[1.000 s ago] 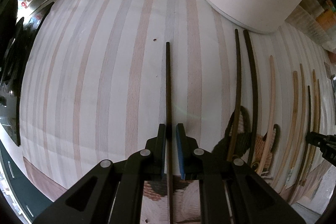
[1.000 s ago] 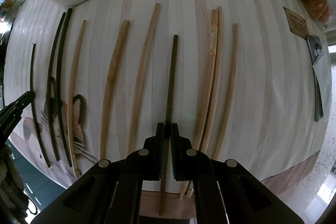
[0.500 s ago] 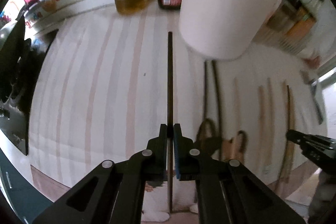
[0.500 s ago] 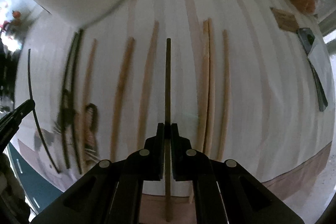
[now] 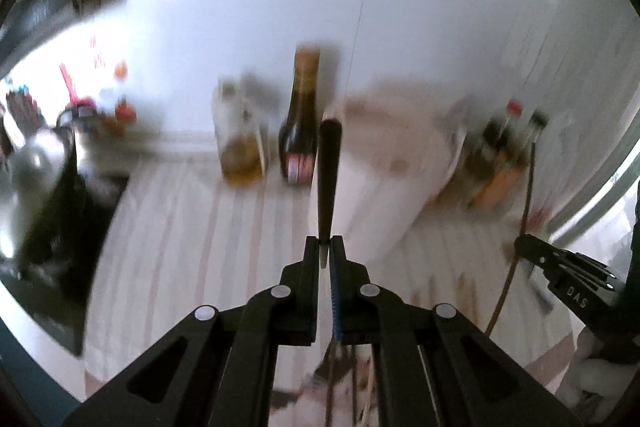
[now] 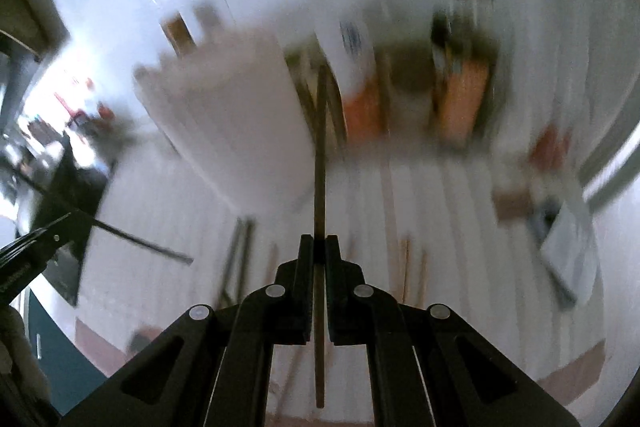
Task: Organize utensils
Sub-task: 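Insert both dark chopsticks into the white holder and open both tools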
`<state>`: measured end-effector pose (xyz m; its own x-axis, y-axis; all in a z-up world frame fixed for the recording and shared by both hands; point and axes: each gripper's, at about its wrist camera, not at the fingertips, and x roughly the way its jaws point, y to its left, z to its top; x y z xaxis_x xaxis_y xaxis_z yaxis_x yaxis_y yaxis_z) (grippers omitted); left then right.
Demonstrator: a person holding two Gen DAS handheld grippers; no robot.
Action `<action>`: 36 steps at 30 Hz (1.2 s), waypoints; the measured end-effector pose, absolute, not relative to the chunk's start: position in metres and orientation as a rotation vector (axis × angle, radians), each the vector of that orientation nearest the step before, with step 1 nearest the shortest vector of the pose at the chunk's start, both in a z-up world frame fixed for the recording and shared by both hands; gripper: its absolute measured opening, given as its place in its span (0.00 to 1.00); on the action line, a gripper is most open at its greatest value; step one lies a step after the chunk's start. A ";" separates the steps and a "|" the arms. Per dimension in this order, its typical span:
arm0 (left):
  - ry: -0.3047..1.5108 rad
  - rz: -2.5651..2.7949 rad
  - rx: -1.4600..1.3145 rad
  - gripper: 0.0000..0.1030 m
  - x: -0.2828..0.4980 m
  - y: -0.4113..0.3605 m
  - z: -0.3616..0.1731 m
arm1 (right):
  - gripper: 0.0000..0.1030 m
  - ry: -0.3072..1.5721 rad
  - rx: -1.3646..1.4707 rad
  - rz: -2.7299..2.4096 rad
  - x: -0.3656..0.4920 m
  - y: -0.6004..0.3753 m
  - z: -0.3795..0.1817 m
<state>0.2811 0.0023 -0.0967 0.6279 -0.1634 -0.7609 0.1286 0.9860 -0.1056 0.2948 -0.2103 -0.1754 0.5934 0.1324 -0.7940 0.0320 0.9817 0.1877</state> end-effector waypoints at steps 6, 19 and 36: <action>0.724 -0.191 -0.048 0.02 0.304 -0.004 -0.028 | 0.05 0.752 0.184 0.111 0.327 -0.203 -0.098; 0.642 -0.235 -0.036 0.02 0.386 -0.020 0.021 | 0.05 0.539 0.213 0.127 0.423 -0.181 -0.017; 0.844 -0.280 -0.087 0.07 0.467 -0.027 -0.046 | 0.05 0.627 0.218 0.141 0.513 -0.172 -0.090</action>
